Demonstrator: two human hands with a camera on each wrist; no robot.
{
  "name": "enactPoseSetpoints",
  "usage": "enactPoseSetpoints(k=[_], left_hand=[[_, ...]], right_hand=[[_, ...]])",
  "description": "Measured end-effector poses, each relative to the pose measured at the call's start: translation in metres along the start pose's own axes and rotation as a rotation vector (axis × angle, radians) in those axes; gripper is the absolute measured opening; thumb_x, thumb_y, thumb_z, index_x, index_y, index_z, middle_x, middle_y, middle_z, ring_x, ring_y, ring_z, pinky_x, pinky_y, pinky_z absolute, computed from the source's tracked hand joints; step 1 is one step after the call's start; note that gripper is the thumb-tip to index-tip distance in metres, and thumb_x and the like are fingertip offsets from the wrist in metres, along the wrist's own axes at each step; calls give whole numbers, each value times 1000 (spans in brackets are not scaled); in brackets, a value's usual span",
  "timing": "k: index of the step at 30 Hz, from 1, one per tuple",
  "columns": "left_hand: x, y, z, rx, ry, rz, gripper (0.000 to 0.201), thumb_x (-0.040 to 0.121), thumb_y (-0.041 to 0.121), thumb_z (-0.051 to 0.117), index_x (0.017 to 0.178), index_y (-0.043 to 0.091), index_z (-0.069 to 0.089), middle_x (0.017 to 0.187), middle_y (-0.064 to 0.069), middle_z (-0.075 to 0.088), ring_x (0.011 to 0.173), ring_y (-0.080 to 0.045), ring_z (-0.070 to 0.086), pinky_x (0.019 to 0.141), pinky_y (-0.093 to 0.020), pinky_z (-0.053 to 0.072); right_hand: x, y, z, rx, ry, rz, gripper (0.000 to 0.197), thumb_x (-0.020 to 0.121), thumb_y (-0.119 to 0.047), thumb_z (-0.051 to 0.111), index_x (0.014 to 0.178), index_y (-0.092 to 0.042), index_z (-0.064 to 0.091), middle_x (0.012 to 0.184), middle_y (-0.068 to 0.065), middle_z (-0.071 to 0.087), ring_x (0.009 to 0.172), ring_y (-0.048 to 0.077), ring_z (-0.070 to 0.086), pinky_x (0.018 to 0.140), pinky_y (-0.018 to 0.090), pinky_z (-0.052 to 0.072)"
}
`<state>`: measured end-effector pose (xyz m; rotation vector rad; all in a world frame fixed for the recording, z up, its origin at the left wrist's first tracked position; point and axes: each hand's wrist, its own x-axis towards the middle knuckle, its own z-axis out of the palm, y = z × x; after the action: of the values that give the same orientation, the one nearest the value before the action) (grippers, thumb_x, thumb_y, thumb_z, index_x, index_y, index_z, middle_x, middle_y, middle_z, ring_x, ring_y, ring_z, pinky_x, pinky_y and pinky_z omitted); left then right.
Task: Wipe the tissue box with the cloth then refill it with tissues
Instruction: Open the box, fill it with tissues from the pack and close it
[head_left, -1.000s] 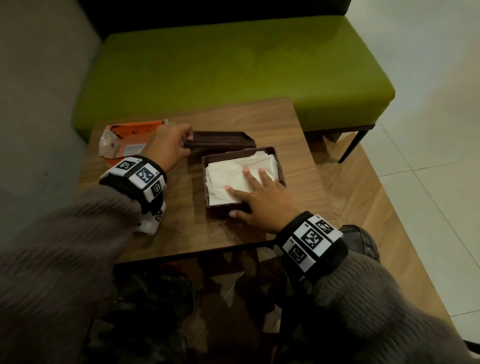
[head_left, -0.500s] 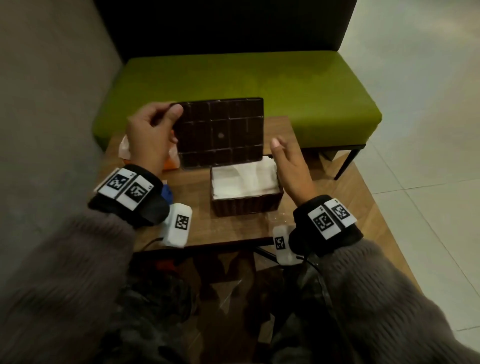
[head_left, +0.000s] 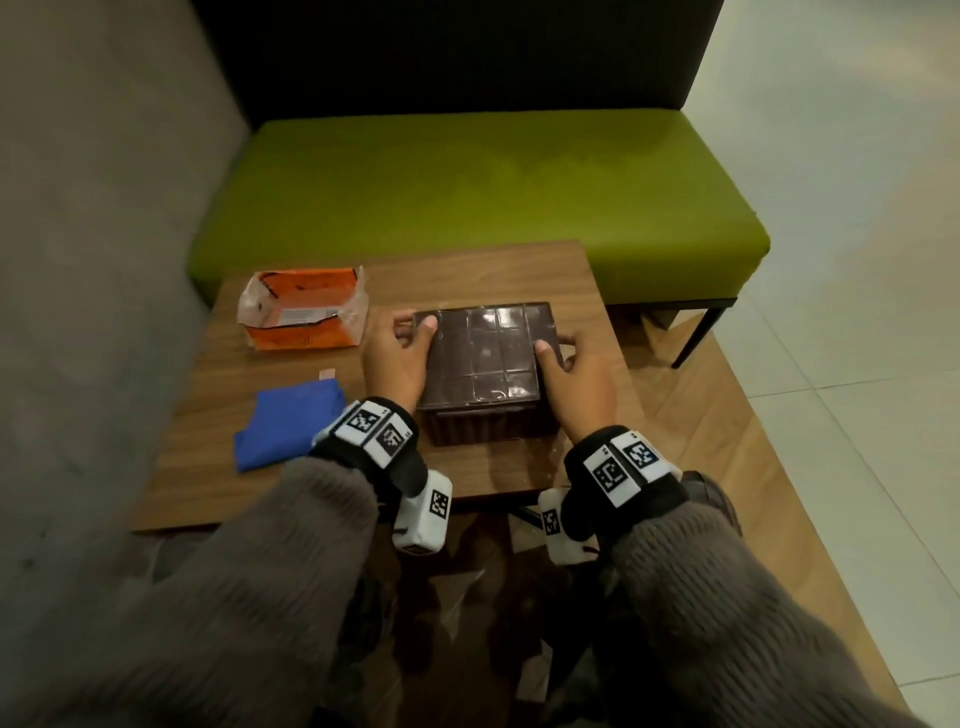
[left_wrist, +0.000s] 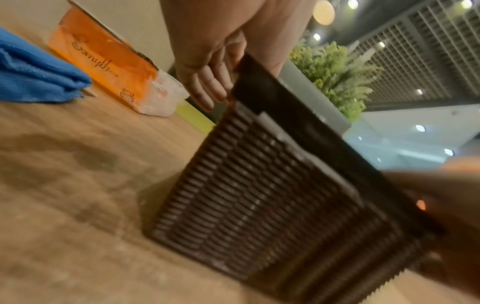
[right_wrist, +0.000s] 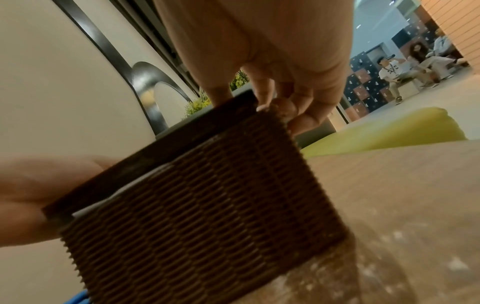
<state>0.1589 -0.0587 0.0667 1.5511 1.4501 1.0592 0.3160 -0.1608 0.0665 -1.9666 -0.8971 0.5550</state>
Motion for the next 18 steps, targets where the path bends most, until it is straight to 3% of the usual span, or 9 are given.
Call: enactPoseSetpoints(k=[2,4,9,13,15,18], left_hand=[[-6,-6,7,107,-39,-7,35,89,29,60,115,7,55,111,-8,60,101,-20,56,83,-26,42],[-12,-11,11,159,-42,-9,37,91,28,58,121,8,52,118,-10,58,107,-21,54,84,-24,37],[-5,-11,9,223,-92,24,37,91,33,56,120,10,52,116,-11,59,104,-24,55,80,-26,39],[3,-10,7,314,-168,52,36,93,39,49,119,14,47,119,-11,54,103,-25,54,77,-29,38],[2,-2,7,465,-195,65,39,96,37,44,125,12,43,128,-12,46,114,-26,48,85,-32,38],[-11,15,11,700,-185,301,47,100,34,33,142,14,29,151,-7,25,138,-22,24,110,-42,25]], right_hand=[[2,7,6,13,9,-19,34,98,-30,53,129,-17,54,104,6,62,92,22,59,72,27,37],[1,11,9,0,-2,-32,36,99,-25,49,134,-18,50,118,14,56,102,26,55,77,27,35],[-2,10,14,-16,37,-54,35,101,-22,47,133,-8,47,125,18,47,115,30,47,92,30,34],[2,12,19,-106,29,-69,40,101,-30,46,134,-8,44,125,17,51,109,32,54,82,32,41],[0,10,18,-204,28,-78,41,101,-29,46,135,-6,42,125,20,48,108,35,54,79,34,40],[-5,-5,21,-379,81,-198,47,101,-27,45,143,-7,38,135,21,44,122,36,45,95,43,40]])
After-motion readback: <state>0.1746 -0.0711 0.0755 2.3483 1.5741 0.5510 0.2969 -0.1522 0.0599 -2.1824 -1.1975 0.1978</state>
